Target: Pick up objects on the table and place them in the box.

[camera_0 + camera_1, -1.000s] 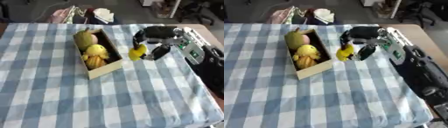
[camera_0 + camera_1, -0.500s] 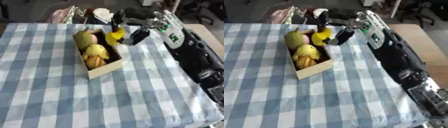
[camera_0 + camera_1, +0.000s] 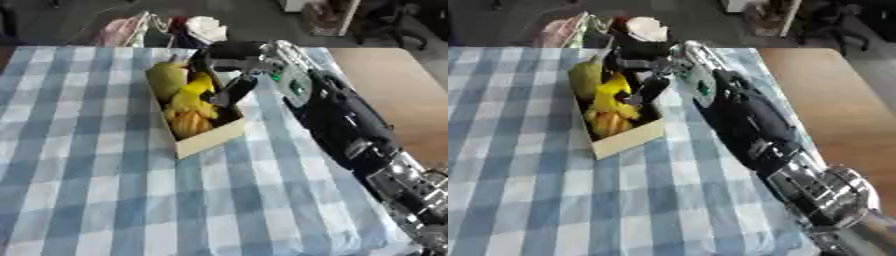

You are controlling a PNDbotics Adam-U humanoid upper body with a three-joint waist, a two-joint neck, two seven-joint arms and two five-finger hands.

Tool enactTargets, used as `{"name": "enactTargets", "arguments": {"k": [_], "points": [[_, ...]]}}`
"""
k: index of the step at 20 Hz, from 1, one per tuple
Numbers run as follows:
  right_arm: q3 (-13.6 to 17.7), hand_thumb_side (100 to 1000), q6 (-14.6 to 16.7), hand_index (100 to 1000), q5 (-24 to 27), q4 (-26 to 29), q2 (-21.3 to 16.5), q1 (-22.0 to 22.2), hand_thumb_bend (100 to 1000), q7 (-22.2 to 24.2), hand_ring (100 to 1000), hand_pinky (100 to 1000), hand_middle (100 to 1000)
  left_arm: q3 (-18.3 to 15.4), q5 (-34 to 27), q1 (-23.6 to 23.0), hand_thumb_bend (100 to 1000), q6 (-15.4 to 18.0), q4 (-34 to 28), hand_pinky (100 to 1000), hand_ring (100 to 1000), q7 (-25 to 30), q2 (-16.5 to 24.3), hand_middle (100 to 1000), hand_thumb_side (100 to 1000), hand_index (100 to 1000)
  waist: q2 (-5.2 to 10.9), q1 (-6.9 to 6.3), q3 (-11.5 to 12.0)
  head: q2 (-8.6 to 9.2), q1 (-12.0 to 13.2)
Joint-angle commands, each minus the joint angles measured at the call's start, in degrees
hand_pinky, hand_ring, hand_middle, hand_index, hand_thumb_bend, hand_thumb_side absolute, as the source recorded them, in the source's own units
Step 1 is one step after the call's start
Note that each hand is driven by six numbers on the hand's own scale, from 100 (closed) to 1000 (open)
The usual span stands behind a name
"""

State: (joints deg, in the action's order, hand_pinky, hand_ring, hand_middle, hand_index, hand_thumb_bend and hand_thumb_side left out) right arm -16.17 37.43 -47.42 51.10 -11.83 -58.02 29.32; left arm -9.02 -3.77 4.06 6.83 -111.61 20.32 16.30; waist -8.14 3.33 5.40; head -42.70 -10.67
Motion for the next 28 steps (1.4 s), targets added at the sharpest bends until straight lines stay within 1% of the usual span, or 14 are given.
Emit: {"name": "enactTargets", "arguments": {"k": [1, 3, 6, 8, 9, 10, 11, 14, 16, 20, 23, 24, 25, 28], "points": [[0.9, 436, 3.7, 855, -2.1, 0.4, -0.6, -1.1, 233, 2.2, 700, 755, 703, 0.1, -0.2, 0.6, 100, 0.0, -0.6, 711, 504, 0.1, 0.5, 539, 561, 723, 0.39, -0.58, 0.1, 0.38, 0.1], [0.9, 511, 3.4, 890, -2.7, 1.9, -1.2, -0.6, 309, 1.3, 713, 761, 723, 0.1, -0.2, 0.6, 100, 0.0, -0.6, 711, 504, 0.1, 0.5, 540, 561, 723, 0.46, -0.55, 0.0, 0.35, 0.1], [1.0, 529, 2.6, 908, -2.7, 5.0, -2.3, 0.1, 342, 0.1, 718, 764, 731, 0.1, -0.3, 0.6, 100, 0.0, -0.6, 711, 504, 0.2, 0.5, 540, 561, 723, 0.58, -0.52, -0.1, 0.31, 0.3], [1.3, 478, 2.2, 907, -1.6, 7.2, -3.1, 0.9, 309, -1.0, 712, 760, 731, 0.2, -0.3, 0.6, 100, -0.1, -0.5, 711, 504, 0.2, 0.5, 540, 562, 723, 0.62, -0.51, -0.1, 0.36, 0.4], [1.5, 370, 1.9, 903, -0.4, 8.5, -3.5, 1.4, 229, -1.9, 706, 756, 734, 0.2, -0.3, 0.6, 100, -0.1, -0.5, 711, 505, 0.2, 0.5, 540, 562, 723, 0.62, -0.51, -0.2, 0.39, 0.4], [1.8, 358, 1.6, 903, 1.1, 9.9, -4.2, 2.1, 221, -2.9, 705, 756, 734, 0.2, -0.3, 0.6, 100, -0.1, -0.4, 711, 505, 0.2, 0.5, 540, 562, 723, 0.63, -0.5, -0.3, 0.38, 0.5], [2.1, 276, 1.1, 896, 2.7, 11.4, -4.9, 2.8, 174, -3.8, 697, 752, 727, 0.2, -0.3, 0.7, 100, -0.1, -0.4, 711, 505, 0.2, 0.5, 540, 562, 723, 0.63, -0.49, -0.4, 0.35, 0.6], [3.2, 213, -1.0, 886, 8.6, 16.4, -7.0, 5.6, 100, -6.5, 679, 742, 712, 0.2, -0.3, 1.0, 100, -0.1, -0.1, 711, 506, 0.2, 0.7, 541, 560, 723, 0.69, -0.43, -0.6, 0.28, 0.9], [4.1, 195, -3.4, 880, 14.4, 19.7, -8.0, 8.1, 100, -8.6, 663, 736, 699, 0.2, -0.4, 1.3, 100, -0.1, 0.1, 711, 507, 0.0, 0.8, 541, 557, 722, 0.75, -0.43, -0.7, 0.35, 1.1], [6.0, 272, -10.3, 859, 29.3, 26.0, -9.1, 14.2, 100, -11.3, 632, 714, 675, -0.3, -0.5, 1.7, 100, -0.1, 0.6, 709, 507, -0.9, 0.8, 541, 558, 721, 0.74, -0.48, -1.0, 0.49, 1.6], [7.9, 437, -16.7, 838, 40.6, 30.5, -8.3, 18.8, 100, -13.3, 614, 696, 656, -0.7, -0.5, 1.6, 100, -0.2, 1.1, 711, 506, -1.8, 0.6, 537, 560, 717, 0.65, -0.55, -1.2, 0.54, 2.0], [8.4, 460, -18.7, 835, 43.8, 31.9, -7.9, 20.3, 100, -14.1, 613, 696, 655, -0.8, -0.6, 1.7, 100, -0.2, 1.4, 712, 506, -2.2, 0.5, 536, 561, 716, 0.6, -0.57, -1.3, 0.59, 2.1], [8.8, 523, -20.5, 833, 46.2, 33.1, -7.6, 21.8, 100, -14.7, 616, 696, 659, -0.9, -0.8, 1.7, 100, -0.2, 1.7, 711, 505, -2.5, 0.5, 535, 564, 716, 0.53, -0.58, -1.3, 0.71, 2.1], [9.7, 611, -24.4, 832, 51.5, 36.3, -6.5, 26.3, 100, -14.9, 619, 694, 664, -1.1, -1.1, 1.9, 100, -0.5, 2.4, 706, 503, -3.3, 0.1, 533, 575, 714, 0.27, -0.61, -1.4, 0.97, 2.3]]}}
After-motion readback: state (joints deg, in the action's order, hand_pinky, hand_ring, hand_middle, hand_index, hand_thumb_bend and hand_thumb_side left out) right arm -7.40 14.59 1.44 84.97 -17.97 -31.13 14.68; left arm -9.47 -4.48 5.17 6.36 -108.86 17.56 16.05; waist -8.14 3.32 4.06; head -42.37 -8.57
